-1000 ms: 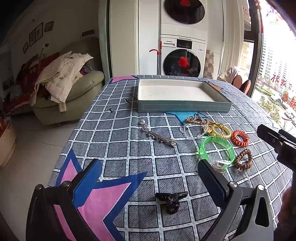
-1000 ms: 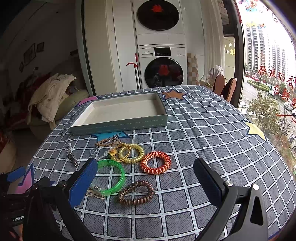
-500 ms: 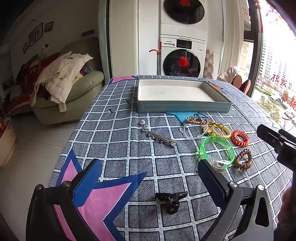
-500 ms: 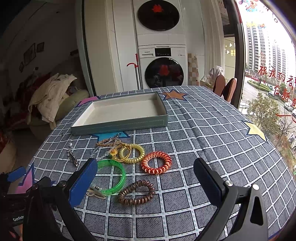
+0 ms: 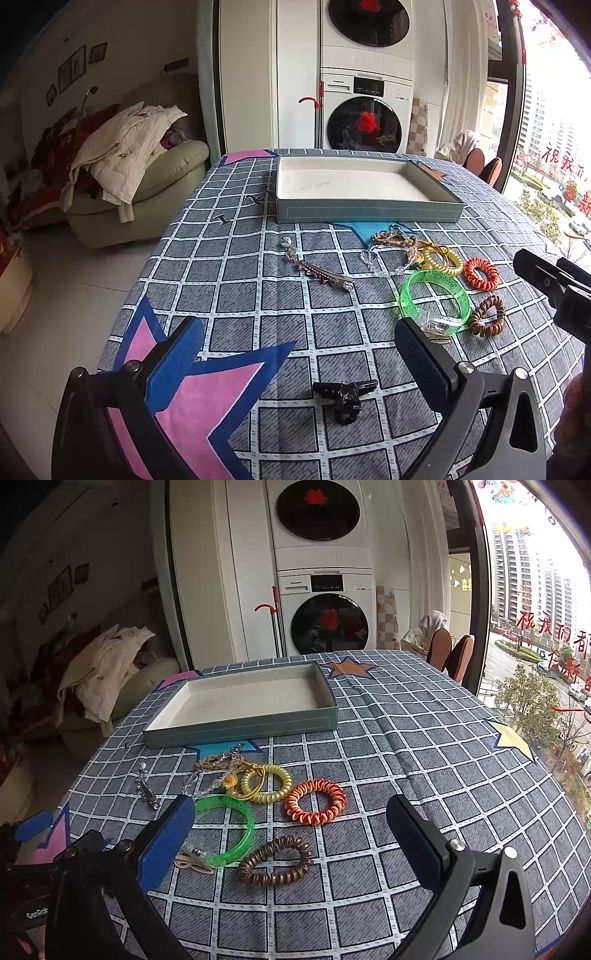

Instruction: Organize jewelry

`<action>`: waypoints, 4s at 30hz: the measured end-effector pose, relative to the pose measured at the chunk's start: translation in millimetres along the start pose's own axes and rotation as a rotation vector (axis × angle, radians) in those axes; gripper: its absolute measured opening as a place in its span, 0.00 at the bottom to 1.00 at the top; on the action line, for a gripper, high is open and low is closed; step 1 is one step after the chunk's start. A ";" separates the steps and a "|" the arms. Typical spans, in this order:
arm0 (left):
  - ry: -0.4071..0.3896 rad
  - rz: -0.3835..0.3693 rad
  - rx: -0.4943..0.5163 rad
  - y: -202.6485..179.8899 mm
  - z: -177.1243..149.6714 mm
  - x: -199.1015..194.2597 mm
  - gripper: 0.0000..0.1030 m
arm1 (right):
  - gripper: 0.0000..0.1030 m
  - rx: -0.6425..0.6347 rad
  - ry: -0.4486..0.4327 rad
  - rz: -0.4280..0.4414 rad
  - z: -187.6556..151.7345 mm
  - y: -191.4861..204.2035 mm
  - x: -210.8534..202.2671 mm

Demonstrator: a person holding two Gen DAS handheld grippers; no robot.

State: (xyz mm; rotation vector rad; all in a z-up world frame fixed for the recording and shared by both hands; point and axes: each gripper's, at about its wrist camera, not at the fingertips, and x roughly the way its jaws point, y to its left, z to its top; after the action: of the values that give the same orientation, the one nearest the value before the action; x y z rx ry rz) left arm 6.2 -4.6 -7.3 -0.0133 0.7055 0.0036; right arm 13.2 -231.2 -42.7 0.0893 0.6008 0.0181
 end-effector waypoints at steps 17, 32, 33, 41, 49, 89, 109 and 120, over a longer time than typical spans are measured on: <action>0.009 -0.005 0.006 0.0 0.2 -1.1 1.00 | 1.00 -0.001 0.002 0.005 0.1 0.6 -0.3; 0.020 -0.001 0.030 -1.4 0.4 -0.4 1.00 | 1.00 0.002 0.006 0.004 0.0 -1.3 -1.2; 0.029 -0.011 0.034 -0.8 0.0 0.9 1.00 | 1.00 0.002 0.011 0.004 -0.2 -1.8 -0.7; 0.114 -0.067 0.109 3.2 -9.3 14.2 1.00 | 1.00 -0.006 0.120 -0.058 -10.0 -17.6 14.3; 0.167 -0.120 0.153 -2.1 -14.0 25.0 1.00 | 1.00 0.041 0.242 -0.094 -18.2 -39.3 34.1; 0.225 -0.314 0.061 11.8 0.1 23.8 0.21 | 0.13 0.046 0.316 0.047 -10.2 -31.2 46.8; 0.178 -0.226 0.104 11.8 -19.3 10.4 1.00 | 0.13 0.063 0.321 0.091 -14.0 -22.5 44.8; 0.265 -0.231 0.193 -17.9 -50.1 52.6 0.56 | 0.13 0.060 0.316 0.103 -13.6 -16.8 40.0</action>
State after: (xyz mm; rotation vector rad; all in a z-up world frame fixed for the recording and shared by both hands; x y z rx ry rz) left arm 13.8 -23.3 -79.4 0.0909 0.9632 -0.2924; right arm 38.4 -245.1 -77.9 0.1772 0.9127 0.1158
